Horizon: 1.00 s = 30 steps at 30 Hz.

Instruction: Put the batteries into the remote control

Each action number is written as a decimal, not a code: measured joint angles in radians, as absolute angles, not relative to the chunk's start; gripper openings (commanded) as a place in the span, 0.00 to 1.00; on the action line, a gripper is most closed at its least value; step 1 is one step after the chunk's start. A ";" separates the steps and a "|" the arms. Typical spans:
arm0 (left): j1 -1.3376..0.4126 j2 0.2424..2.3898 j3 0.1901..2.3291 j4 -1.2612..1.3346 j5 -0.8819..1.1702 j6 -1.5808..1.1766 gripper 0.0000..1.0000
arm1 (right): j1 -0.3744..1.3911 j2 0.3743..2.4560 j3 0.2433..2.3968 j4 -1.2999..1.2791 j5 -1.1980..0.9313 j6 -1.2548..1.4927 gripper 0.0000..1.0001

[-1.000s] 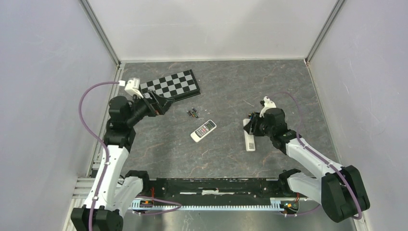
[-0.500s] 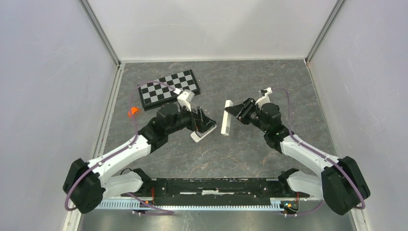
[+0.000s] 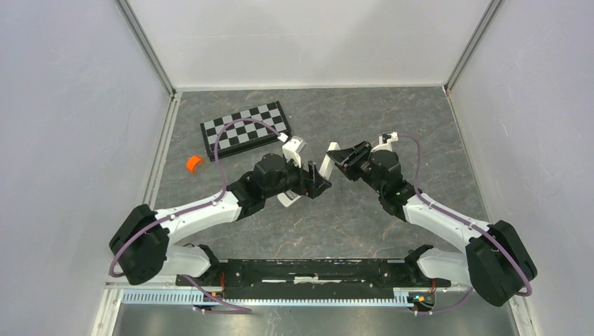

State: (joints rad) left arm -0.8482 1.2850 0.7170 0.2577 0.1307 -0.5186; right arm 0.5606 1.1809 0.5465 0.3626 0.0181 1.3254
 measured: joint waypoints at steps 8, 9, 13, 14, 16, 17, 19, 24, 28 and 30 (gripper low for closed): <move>-0.850 1.351 0.781 0.207 0.086 -0.536 0.08 | 0.573 1.214 0.565 0.340 0.065 1.338 0.24; -0.850 1.356 0.786 0.193 0.072 -0.533 0.02 | 0.573 1.216 0.565 0.337 0.069 1.337 0.39; -0.843 1.372 0.796 0.175 0.109 -0.532 0.02 | 0.569 1.218 0.566 0.329 0.066 1.305 0.95; -0.841 1.373 0.797 0.165 0.126 -0.530 0.02 | 0.565 1.218 0.568 0.325 0.057 1.278 0.98; -0.827 1.374 0.802 0.142 0.186 -0.525 0.02 | 0.552 1.211 0.574 0.311 0.032 1.179 0.98; -0.818 1.374 0.806 0.131 0.215 -0.521 0.02 | 0.545 1.203 0.574 0.307 0.025 1.140 0.98; -0.783 1.372 0.818 0.096 0.289 -0.506 0.02 | 0.508 1.171 0.574 0.292 -0.025 1.027 0.98; -0.676 1.329 0.860 -0.043 0.447 -0.442 0.02 | 0.332 1.035 0.558 0.288 -0.244 0.714 0.98; -0.653 1.248 0.923 -0.213 0.537 -0.341 0.02 | 0.303 0.980 0.567 0.255 -0.450 0.465 0.98; -0.653 1.216 0.957 -0.287 0.592 -0.287 0.02 | 0.305 0.992 0.581 0.236 -0.566 0.376 0.98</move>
